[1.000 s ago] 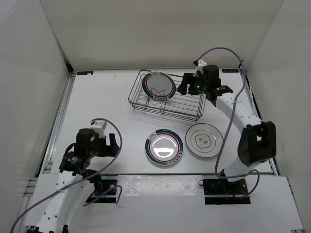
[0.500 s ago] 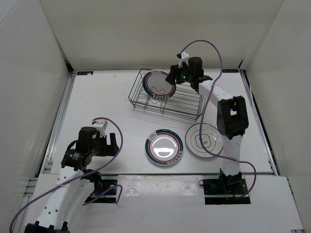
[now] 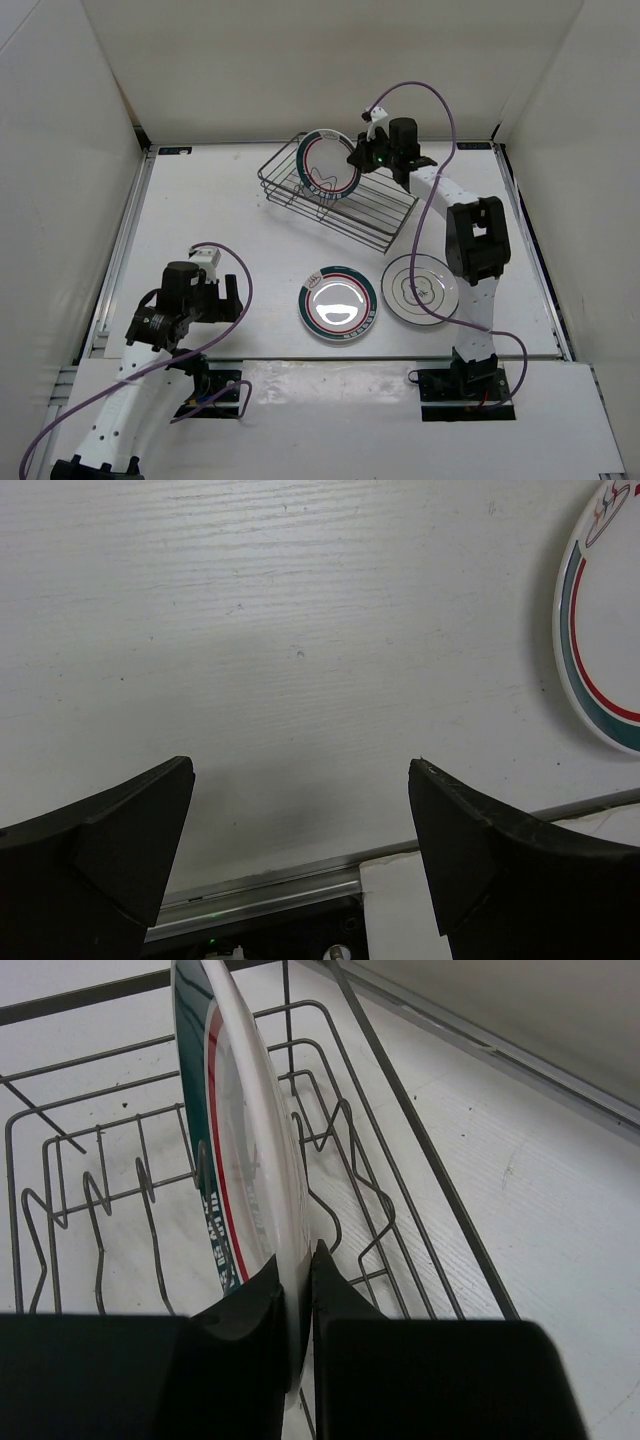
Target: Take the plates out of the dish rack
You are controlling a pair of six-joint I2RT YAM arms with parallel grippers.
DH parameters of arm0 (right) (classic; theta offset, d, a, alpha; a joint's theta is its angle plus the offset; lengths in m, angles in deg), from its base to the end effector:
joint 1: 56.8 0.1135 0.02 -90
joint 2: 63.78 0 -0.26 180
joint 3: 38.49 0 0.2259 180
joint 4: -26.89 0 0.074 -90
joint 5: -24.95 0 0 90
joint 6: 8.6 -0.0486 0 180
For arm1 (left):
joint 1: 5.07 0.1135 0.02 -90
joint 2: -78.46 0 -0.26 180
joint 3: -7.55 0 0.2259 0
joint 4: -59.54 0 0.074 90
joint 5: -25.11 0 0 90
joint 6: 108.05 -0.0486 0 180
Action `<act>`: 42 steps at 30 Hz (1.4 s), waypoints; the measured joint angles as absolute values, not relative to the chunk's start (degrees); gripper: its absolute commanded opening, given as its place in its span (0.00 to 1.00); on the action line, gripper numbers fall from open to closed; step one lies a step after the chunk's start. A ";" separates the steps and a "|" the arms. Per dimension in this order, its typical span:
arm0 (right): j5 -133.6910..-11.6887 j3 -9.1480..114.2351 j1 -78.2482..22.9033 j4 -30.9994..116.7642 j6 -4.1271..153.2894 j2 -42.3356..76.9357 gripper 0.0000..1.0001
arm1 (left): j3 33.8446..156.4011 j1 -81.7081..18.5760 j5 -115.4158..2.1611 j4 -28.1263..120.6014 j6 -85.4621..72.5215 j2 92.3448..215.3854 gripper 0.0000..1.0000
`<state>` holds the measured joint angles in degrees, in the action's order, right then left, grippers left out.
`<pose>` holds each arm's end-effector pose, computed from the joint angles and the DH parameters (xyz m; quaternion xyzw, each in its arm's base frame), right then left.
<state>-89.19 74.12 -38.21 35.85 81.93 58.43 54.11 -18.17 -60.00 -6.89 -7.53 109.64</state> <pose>0.4614 0.1762 0.2581 -0.2522 0.7626 0.2573 0.5372 0.0890 -0.0250 0.2128 0.0354 0.9414 -0.1075 0.3178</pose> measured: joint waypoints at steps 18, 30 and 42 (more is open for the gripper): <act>-87.94 67.43 -38.14 34.95 87.57 49.54 0.00 | 54.11 -18.17 -60.05 -6.91 -7.53 109.03 1.00; -82.41 64.94 -38.04 37.07 85.97 42.85 0.00 | 54.11 -18.17 -60.66 -7.35 -7.50 108.98 1.00; -80.95 53.51 -38.25 51.37 67.02 10.00 0.00 | 54.11 -18.17 -60.55 -7.31 -7.50 107.26 1.00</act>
